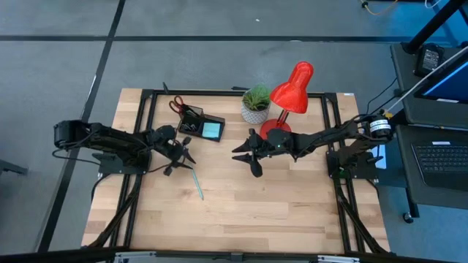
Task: Pick and place office supplies into organizer
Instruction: Put the blue pencil into the black desk organizer
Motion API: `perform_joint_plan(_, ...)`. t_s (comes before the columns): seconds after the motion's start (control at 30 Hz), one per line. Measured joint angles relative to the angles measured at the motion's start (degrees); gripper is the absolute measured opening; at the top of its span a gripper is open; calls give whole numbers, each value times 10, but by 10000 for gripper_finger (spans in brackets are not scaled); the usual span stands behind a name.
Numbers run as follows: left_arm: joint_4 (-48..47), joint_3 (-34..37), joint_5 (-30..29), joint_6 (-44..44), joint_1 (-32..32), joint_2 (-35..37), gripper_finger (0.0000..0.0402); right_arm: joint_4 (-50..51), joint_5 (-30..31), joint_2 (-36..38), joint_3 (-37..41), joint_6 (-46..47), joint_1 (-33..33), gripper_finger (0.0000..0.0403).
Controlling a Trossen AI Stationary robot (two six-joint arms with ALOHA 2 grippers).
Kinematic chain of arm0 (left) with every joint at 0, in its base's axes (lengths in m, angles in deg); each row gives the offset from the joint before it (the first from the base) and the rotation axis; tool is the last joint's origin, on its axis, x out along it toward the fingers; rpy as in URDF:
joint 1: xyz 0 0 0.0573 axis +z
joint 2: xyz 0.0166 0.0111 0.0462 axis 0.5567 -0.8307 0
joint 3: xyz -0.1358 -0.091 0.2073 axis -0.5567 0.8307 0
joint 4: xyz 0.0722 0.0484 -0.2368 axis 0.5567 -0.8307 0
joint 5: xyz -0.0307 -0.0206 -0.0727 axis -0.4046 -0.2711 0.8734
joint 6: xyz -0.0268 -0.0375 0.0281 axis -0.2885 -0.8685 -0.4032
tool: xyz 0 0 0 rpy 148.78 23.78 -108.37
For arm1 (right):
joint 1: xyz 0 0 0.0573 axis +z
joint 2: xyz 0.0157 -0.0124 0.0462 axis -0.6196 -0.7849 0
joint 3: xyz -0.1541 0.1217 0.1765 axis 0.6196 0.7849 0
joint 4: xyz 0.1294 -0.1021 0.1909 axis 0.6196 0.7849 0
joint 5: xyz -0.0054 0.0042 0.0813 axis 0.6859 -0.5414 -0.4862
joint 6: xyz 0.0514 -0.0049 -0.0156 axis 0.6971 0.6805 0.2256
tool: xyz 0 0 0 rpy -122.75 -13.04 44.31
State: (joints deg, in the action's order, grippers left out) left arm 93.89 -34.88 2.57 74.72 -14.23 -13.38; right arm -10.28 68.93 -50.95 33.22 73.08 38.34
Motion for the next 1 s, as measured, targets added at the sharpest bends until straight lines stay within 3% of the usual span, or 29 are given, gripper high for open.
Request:
perform_joint_plan(0.17,-4,0,-53,21,-15,0,126,5,0,0,0,1,0,132)
perform_joint_plan(0.47,-52,0,-59,22,-39,0,164,8,0,0,0,0,0,132)
perform_joint_plan(0.7,-75,0,-114,26,-52,0,166,9,0,0,0,-1,0,132)
perform_joint_plan(1.0,-94,0,-115,-44,-54,-4,163,9,0,0,0,-1,0,132)
